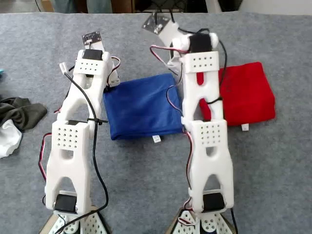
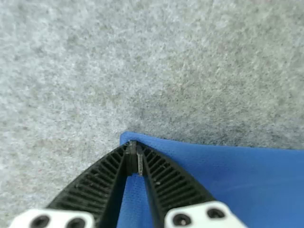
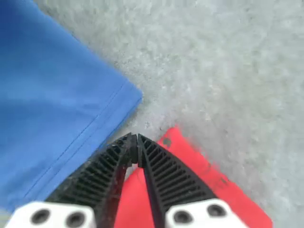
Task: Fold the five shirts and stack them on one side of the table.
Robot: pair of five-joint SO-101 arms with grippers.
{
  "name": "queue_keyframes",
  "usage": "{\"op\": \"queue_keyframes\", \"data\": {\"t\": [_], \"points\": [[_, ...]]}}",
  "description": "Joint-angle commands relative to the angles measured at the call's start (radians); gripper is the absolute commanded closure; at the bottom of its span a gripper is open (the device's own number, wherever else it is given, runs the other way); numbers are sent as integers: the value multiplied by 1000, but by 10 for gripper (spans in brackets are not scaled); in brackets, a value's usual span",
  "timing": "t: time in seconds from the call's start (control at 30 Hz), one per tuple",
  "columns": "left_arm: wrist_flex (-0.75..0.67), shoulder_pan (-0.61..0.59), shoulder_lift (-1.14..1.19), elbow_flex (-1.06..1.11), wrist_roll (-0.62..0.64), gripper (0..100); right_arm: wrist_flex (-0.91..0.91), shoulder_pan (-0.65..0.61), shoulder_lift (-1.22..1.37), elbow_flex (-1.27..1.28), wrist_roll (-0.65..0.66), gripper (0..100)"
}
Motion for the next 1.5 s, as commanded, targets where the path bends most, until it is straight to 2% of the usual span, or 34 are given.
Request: {"op": "queue_keyframes", "data": {"t": [0.0, 0.13, 0.3, 0.53, 0.67, 0.87, 0.97, 1.13, 1.2, 1.47], "points": [[-12, 4, -25, -5, 0, 970, 5, -18, -374, 423, 29, 985], [-12, -2, -21, -5, 0, 970, -74, -69, -699, 952, 35, 985], [-12, -2, -21, 1, 0, 970, -427, -71, -944, 1503, 32, 985], [-12, -1, -21, 1, 0, 970, -726, -69, -1013, 1891, -54, 984], [-12, -1, -17, -4, 0, 970, -809, -55, -975, 1997, -60, 984], [-12, -1, -15, -4, 0, 970, -806, 2, -967, 2009, -55, 984], [-12, -1, -15, -5, 0, 970, -766, 8, -1009, 2009, -2, 984], [-11, 4, -25, -5, -8, 970, -597, -5, -1152, 1977, 21, 984], [-9, 10, -29, -19, -64, 968, -554, -12, -1234, 1968, 20, 984], [138, 16, -77, -179, -69, 967, -568, 18, -1512, 1977, 18, 984]]}}
